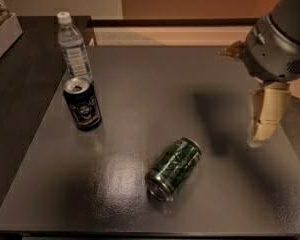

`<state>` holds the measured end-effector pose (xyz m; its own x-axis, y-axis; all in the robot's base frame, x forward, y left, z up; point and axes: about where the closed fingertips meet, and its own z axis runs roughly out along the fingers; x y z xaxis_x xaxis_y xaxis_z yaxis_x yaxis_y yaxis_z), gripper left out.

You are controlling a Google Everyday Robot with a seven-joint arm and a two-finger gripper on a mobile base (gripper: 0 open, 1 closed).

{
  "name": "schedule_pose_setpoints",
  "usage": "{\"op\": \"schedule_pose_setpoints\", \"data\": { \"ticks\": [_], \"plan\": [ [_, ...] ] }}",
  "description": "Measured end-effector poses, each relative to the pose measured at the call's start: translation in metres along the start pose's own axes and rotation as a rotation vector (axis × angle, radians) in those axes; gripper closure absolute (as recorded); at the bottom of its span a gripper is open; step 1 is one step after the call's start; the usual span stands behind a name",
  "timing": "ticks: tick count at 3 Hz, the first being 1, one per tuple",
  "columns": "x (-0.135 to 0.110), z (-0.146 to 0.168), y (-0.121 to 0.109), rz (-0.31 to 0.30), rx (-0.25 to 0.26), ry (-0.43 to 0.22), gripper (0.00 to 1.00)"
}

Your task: Place green can upright

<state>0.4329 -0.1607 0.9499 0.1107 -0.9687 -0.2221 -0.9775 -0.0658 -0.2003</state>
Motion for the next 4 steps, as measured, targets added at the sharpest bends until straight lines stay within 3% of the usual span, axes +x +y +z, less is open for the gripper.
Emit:
{"op": "schedule_pose_setpoints", "data": {
  "ticks": [2, 4],
  "plan": [
    [-0.031, 0.023, 0.028, -0.271, -0.029, -0.036, 0.00],
    [-0.050, 0.049, 0.058, -0.532, -0.069, 0.033, 0.00]
  ]
}}
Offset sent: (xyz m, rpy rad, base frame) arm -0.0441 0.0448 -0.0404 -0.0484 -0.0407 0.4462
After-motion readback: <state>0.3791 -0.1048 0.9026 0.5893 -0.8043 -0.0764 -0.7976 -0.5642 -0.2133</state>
